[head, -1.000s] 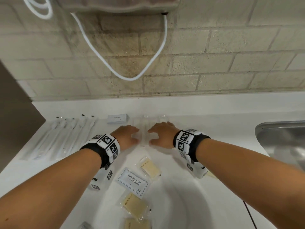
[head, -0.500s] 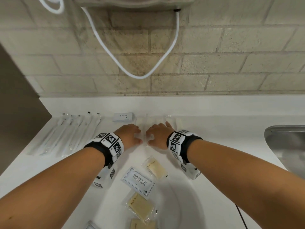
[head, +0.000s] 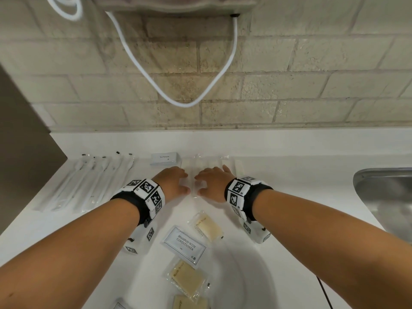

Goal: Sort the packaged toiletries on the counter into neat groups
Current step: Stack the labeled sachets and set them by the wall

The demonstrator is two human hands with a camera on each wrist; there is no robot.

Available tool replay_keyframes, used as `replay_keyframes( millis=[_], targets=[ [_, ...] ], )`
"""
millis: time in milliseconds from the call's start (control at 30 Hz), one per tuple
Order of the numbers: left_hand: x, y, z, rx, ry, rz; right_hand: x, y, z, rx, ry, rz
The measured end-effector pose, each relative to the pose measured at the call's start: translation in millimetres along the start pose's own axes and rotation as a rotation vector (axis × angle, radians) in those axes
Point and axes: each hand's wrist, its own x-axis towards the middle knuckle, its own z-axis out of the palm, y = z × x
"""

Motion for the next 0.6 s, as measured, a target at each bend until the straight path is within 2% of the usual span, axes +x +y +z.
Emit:
replay_keyframes(
  millis=[333,500,600],
  targets=[
    [-14.5,0.0,-6.2,-0.021,0.02,0.01,-14.1,3.6,-3.9,0.047,0.069,-0.038],
    [-52.3,2.6,-14.9,-0.033,0.045,0.037,-48.2,-4.5,2.7,0.113,0.095,-0.077],
    [-84.9,1.3,-5.5,-0.085,0.026,0.041,-71.9,-13.7,15.0,0.148,0.057,-0.096]
  ],
)
